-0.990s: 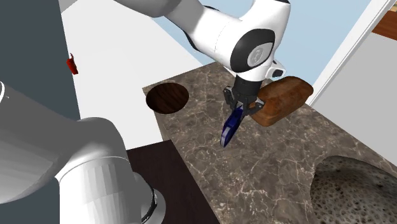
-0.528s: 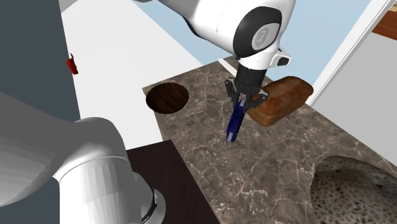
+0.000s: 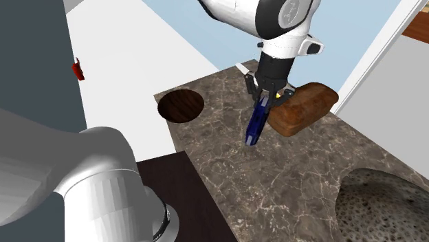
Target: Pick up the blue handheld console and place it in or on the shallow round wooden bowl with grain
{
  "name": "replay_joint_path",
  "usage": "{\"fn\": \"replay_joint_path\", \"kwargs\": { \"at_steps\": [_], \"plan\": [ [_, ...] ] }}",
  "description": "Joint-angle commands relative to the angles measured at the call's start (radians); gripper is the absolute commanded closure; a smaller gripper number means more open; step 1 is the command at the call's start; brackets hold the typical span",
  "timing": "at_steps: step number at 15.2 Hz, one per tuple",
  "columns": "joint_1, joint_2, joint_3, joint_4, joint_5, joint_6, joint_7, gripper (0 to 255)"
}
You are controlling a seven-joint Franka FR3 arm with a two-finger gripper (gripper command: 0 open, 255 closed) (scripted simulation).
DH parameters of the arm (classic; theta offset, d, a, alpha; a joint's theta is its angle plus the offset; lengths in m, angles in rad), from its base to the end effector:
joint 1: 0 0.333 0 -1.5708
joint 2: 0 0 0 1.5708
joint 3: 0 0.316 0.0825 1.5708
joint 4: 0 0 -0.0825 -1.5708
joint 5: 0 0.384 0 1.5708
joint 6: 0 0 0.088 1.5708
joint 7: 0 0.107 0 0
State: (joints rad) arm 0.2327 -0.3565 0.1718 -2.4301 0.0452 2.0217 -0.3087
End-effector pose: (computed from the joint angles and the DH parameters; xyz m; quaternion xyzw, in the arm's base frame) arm 0.3902 0.1714 0.4314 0.9423 0.3334 -0.0276 0.0110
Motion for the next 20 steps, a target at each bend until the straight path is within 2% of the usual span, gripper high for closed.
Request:
{"fn": "replay_joint_path", "kwargs": {
  "at_steps": [1, 10, 20],
  "plan": [
    [0.012, -0.014, 0.015, 0.004, 0.010, -0.017, 0.022, 255],
    [0.123, -0.076, 0.167, -0.013, 0.103, -0.053, 0.229, 255],
    [0.220, -0.031, 0.354, 0.078, 0.174, -0.076, 0.482, 255]
  ]
}}
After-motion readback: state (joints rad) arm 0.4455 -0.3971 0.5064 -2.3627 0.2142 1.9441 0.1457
